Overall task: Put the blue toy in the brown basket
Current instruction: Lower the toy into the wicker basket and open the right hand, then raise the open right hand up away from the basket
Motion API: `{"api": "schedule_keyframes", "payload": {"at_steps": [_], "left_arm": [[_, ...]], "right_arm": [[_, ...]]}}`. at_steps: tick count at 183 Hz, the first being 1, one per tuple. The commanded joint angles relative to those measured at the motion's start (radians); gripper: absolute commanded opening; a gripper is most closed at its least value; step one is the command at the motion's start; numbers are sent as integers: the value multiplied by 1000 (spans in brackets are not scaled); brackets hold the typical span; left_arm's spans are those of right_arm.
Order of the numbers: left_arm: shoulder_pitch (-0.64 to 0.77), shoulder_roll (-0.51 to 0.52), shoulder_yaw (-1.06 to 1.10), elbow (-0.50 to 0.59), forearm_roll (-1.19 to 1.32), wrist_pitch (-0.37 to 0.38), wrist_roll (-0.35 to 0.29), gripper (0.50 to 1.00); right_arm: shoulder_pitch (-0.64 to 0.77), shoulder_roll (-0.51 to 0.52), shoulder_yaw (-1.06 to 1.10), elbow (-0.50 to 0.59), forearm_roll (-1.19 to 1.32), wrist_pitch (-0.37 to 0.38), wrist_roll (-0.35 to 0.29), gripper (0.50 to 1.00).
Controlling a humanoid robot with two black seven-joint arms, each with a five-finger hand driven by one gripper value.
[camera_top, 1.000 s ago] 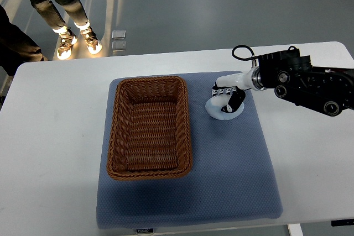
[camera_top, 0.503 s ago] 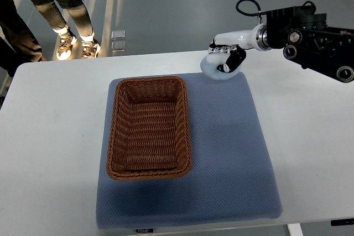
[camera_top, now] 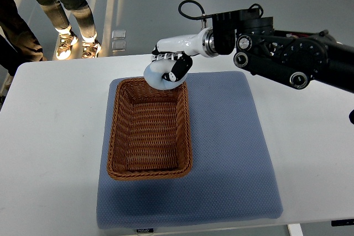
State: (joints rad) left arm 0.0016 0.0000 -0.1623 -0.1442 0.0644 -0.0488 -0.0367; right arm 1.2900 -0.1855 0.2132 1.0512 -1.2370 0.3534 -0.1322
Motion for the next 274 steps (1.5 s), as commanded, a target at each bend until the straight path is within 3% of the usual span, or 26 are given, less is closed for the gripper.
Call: {"api": "schedule_keyframes", "payload": {"at_steps": [1, 44, 71, 122, 141, 178, 226, 274], "left_arm": [[0, 0, 0, 0, 0, 0, 0, 1000], [0, 0, 1, 0, 0, 0, 0, 1000], [0, 0, 1, 0, 0, 0, 0, 1000], [0, 0, 0, 0, 0, 0, 0, 1000], [2, 0, 0, 0, 0, 0, 0, 1000], [0, 0, 0, 0, 0, 0, 0, 1000], [0, 0, 0, 0, 0, 0, 0, 1000], [0, 0, 0, 0, 0, 0, 0, 1000]], "right_arm": [[-54, 40, 2, -3, -2, -16, 2, 500], [-156, 104, 2, -33, -18, -56, 2, 500], [-169, 116, 3, -36, -16, -77, 8, 541], [-172, 118, 3, -34, -9, -100, 26, 780], [-172, 118, 3, -36, -6, -100, 31, 803], [-169, 112, 5, -34, 1, -100, 31, 905], [-146, 77, 126, -34, 8, -53, 34, 911], [-182, 24, 377, -83, 183, -59, 63, 911]]}}
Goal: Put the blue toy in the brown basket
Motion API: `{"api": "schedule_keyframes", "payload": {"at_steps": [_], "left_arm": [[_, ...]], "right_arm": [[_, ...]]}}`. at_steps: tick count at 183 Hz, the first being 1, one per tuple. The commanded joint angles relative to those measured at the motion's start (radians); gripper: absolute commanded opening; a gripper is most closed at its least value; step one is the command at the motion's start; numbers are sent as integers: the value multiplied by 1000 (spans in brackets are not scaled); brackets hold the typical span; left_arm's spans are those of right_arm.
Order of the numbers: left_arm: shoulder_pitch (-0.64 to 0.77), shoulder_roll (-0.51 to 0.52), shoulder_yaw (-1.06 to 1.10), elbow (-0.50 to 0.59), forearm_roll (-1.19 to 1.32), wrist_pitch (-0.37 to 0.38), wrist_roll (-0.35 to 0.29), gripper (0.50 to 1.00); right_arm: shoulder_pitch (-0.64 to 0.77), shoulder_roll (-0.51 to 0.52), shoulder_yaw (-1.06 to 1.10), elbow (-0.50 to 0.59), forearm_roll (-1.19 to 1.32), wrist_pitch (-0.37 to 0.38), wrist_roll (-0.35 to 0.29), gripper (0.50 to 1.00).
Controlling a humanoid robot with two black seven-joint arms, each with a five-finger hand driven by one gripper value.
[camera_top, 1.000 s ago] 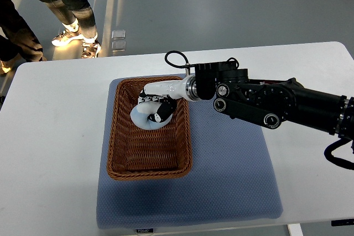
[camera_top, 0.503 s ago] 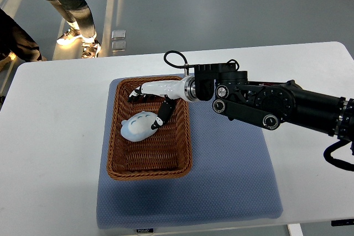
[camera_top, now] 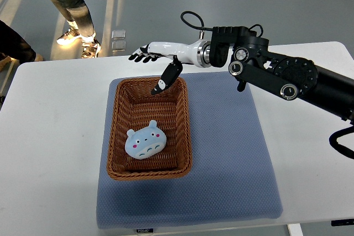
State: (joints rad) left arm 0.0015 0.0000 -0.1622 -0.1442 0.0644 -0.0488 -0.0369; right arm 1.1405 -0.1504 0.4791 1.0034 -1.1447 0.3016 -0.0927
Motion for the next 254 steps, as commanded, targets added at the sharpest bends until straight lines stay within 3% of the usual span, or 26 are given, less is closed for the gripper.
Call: {"api": "schedule_keyframes", "payload": {"at_steps": [1, 32, 53, 90, 120, 154, 194, 222, 254], "left_arm": [[0, 0, 0, 0, 0, 0, 0, 1000], [2, 0, 0, 0, 0, 0, 0, 1000], [0, 0, 0, 0, 0, 1, 0, 1000], [0, 0, 0, 0, 0, 0, 0, 1000], [2, 0, 0, 0, 0, 0, 0, 1000], [2, 0, 3, -2, 0, 0, 0, 1000], [-3, 0, 1, 0, 0, 0, 0, 1000], [-3, 0, 1, -2, 0, 1, 0, 1000], [-3, 0, 1, 2, 0, 0, 0, 1000]], "right_arm": [[-33, -11, 111, -35, 91, -7, 24, 911], [-107, -3, 311, -131, 247, -16, 39, 911], [-169, -5, 447, -183, 338, -33, 83, 911], [-284, -5, 608, -216, 540, -104, 100, 911], [-344, 0, 625, -281, 697, -159, 160, 911], [-372, 3, 624, -351, 749, -162, 165, 911], [-383, 6, 625, -368, 749, -164, 168, 911], [-384, 8, 622, -391, 749, -171, 228, 913], [-393, 14, 624, -394, 749, -191, 235, 911]]}}
